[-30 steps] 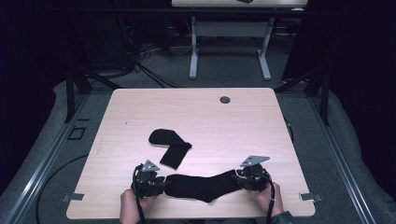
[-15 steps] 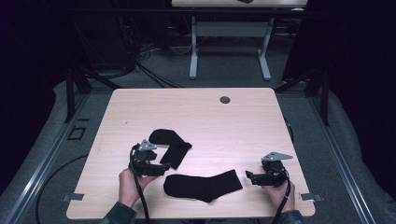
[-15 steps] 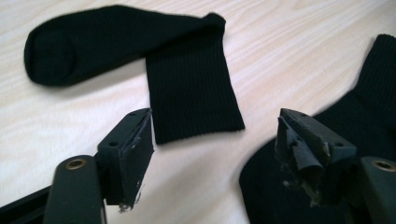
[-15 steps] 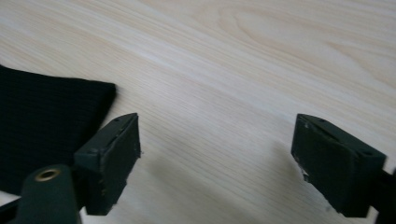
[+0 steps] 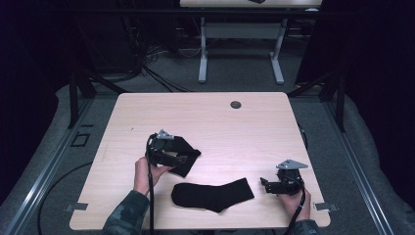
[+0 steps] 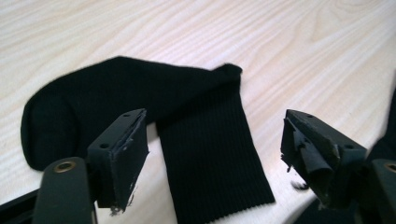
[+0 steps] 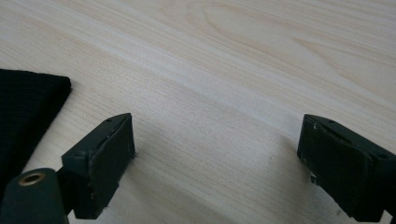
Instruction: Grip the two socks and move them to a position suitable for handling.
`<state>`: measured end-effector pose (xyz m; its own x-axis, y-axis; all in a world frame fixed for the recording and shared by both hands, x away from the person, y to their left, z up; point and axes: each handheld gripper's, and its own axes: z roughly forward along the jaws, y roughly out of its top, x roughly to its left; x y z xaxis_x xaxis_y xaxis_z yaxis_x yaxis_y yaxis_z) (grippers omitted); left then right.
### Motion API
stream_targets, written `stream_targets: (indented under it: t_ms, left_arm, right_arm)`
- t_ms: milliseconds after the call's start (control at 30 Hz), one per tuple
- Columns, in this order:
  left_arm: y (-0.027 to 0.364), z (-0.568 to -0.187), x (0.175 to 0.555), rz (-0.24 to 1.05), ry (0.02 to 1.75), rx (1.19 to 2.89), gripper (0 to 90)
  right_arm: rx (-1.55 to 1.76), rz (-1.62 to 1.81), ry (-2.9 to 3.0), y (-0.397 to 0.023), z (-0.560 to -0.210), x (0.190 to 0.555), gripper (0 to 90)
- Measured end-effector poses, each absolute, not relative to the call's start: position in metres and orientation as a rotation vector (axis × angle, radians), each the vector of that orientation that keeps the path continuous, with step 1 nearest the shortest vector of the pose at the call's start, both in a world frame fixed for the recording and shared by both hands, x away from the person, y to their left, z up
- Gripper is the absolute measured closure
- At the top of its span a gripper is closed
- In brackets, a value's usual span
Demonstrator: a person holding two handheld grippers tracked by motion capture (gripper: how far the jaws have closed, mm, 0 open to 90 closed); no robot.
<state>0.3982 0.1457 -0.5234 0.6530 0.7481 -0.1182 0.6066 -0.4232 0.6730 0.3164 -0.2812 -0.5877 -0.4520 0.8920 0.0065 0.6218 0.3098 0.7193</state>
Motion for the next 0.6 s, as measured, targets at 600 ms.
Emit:
stream_targets:
  t_ms: [600]
  left_arm:
    - [0.131,-0.537,0.438,0.264,1.007,2.258,20.9]
  right_arm:
    - [1.36,0.943,2.167,-0.282,-0.588,0.315,13.4]
